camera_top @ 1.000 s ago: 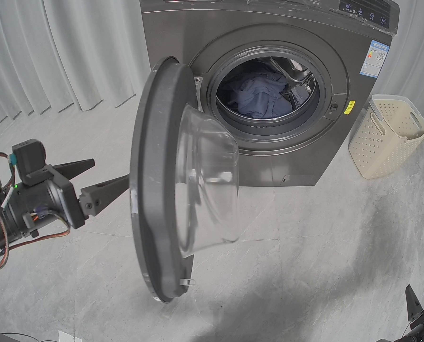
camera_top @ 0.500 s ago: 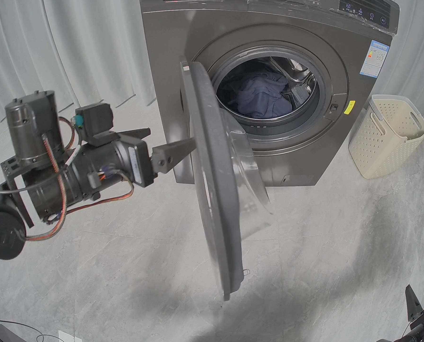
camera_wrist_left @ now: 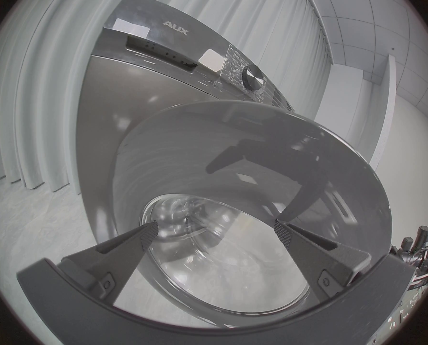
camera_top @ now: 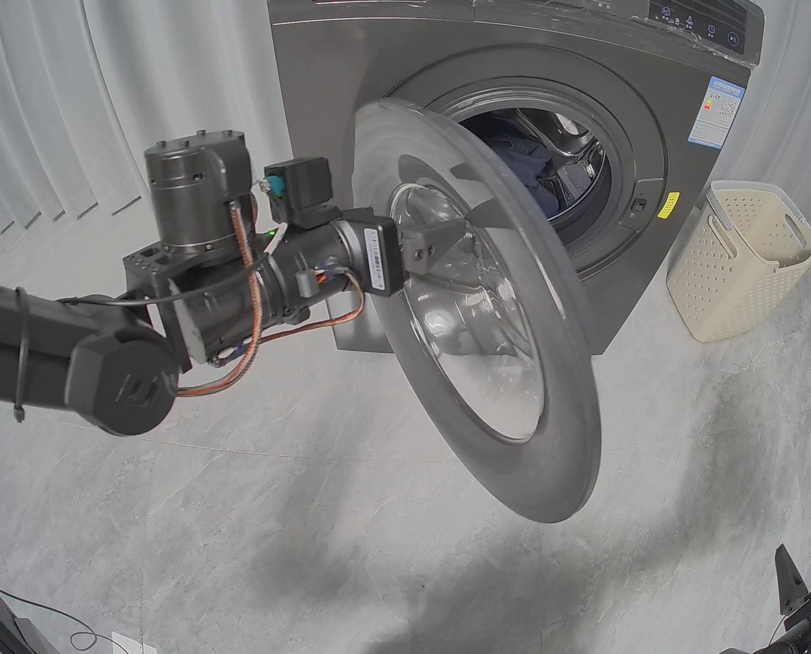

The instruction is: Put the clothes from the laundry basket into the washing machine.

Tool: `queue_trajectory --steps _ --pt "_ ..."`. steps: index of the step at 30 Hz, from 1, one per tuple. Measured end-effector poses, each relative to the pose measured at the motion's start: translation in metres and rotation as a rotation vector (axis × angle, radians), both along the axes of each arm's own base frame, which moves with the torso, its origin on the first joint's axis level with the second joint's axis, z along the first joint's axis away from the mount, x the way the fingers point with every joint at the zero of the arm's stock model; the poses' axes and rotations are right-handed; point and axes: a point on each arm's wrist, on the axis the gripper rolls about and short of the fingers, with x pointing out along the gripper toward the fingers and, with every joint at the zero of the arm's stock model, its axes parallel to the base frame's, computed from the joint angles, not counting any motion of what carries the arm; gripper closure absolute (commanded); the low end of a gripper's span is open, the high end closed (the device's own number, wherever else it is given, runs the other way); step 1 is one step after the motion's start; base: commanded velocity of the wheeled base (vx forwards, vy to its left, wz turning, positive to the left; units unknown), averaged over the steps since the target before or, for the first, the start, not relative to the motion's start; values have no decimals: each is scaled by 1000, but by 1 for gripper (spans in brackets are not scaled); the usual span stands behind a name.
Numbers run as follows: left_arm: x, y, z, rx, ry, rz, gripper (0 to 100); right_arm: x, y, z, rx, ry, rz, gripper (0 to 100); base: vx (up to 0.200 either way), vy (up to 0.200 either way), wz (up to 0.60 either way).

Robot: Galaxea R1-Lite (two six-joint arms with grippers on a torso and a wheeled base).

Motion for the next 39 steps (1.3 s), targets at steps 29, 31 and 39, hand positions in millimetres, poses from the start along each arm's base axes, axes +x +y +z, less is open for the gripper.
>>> queue_trajectory --steps 29,31,39 --pt "17 -20 5 -114 61 164 0 0 0 0 0 0 0 0 0 0 0" --pt "1 -9 2 -97 79 162 0 0 0 0 0 0 0 0 0 0 0" --pt "-76 49 -12 -19 119 165 0 0 0 0 0 0 0 0 0 0 0"
